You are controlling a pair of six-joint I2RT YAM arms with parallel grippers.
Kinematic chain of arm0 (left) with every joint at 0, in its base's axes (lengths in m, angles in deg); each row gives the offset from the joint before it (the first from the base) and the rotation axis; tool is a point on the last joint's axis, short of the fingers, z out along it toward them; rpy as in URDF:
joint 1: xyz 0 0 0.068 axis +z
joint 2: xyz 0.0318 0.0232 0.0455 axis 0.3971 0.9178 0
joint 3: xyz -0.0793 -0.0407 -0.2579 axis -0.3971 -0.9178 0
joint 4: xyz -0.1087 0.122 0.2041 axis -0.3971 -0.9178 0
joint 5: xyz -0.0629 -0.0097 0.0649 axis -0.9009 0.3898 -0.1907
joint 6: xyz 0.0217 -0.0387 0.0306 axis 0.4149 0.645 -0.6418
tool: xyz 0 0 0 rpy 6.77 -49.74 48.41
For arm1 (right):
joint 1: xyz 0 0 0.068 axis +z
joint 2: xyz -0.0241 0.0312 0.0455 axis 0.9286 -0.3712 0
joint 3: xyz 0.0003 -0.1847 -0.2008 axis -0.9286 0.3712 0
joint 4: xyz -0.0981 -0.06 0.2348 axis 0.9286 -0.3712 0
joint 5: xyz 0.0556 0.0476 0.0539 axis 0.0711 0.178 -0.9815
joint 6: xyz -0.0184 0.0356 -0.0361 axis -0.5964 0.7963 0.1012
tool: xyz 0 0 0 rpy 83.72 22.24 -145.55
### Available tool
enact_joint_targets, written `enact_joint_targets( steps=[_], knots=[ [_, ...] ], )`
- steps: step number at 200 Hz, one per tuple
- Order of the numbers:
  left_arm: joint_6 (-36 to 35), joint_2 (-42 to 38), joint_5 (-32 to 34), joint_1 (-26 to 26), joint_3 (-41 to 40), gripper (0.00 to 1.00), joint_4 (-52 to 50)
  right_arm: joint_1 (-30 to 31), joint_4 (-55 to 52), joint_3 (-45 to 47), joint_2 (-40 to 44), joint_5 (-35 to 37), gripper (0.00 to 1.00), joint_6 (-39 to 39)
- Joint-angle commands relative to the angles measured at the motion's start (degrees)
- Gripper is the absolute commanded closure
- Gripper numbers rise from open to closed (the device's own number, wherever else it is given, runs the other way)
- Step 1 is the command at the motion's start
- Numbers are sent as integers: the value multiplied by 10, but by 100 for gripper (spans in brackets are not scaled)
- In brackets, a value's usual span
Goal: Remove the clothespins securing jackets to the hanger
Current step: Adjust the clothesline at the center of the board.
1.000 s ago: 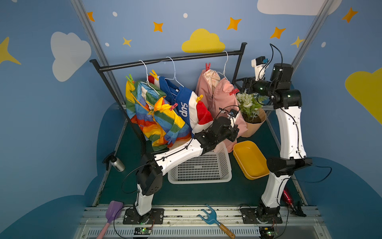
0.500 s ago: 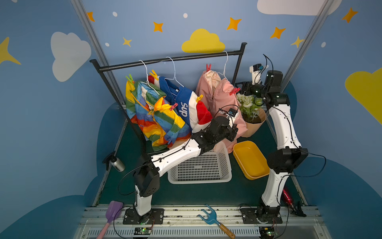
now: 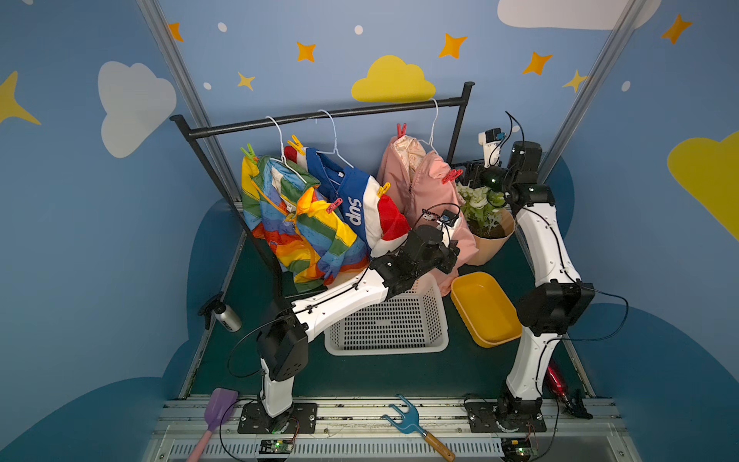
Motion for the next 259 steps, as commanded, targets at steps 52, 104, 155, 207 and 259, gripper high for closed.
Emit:
enact_joint_targets(
  steps=[52,104,155,207,259],
  knots=[
    [11,-29,-4,3,-14,94,15,19,34,47,57,-31,37,-14],
    [16,-31,-10,3,-17,94,23,22,40,24,23,-13,35,-6],
    [18,-45,-9,3,-32,94,33,25,36,-35,-27,5,45,-21],
    [19,-57,-4,4,-45,93,41,32,18,-49,-28,-21,73,-18],
    [31,-70,-7,5,-53,93,47,51,-1,24,55,7,96,-34]
  ],
)
